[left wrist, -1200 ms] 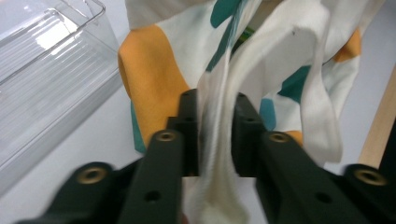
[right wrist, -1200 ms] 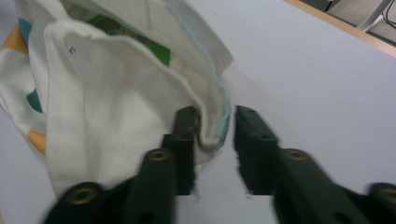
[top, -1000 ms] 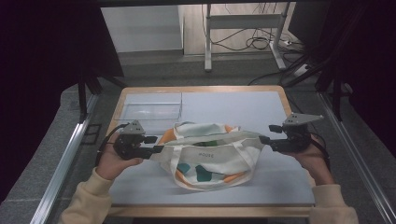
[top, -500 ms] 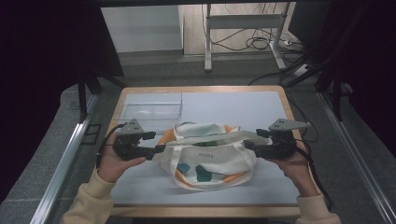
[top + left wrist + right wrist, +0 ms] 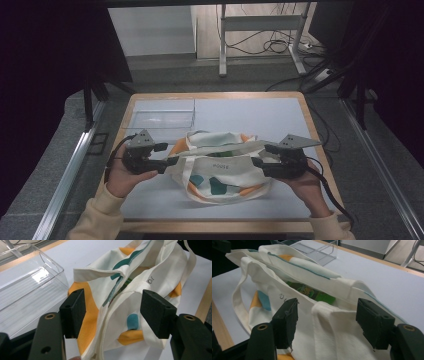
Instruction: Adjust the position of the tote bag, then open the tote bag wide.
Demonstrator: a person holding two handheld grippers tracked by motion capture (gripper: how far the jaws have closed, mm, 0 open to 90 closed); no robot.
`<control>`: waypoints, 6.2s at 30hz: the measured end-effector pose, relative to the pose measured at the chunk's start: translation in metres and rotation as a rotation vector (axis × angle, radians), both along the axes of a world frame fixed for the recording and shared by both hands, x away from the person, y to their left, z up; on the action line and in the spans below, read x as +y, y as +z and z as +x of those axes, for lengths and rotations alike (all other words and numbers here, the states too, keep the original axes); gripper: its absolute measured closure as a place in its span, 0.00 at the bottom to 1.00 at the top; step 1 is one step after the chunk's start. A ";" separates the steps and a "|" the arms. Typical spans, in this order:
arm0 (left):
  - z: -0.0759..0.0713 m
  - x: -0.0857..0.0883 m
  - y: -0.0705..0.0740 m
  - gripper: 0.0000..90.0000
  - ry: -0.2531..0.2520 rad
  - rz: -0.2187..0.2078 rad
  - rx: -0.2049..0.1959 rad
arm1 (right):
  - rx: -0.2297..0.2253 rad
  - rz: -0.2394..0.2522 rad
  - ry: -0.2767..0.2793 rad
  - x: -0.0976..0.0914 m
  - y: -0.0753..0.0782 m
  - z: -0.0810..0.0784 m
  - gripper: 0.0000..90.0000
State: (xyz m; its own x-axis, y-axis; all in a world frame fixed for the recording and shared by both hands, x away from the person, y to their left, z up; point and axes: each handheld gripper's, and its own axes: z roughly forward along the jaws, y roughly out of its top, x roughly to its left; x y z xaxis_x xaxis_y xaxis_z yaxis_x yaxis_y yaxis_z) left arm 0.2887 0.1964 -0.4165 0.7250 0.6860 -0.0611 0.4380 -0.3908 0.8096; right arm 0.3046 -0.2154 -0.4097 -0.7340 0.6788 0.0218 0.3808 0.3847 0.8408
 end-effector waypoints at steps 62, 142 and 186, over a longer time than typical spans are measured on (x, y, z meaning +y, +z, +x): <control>0.065 -0.083 -0.016 0.79 -0.214 0.113 0.137 | 0.092 -0.133 0.274 0.094 -0.015 0.016 0.71; 0.113 -0.051 -0.002 0.70 0.012 0.053 0.063 | 0.218 -0.193 0.405 0.093 -0.061 -0.020 0.73; 0.040 -0.033 -0.058 0.99 -0.111 0.125 0.210 | 0.127 -0.172 -0.012 0.029 -0.011 0.075 0.98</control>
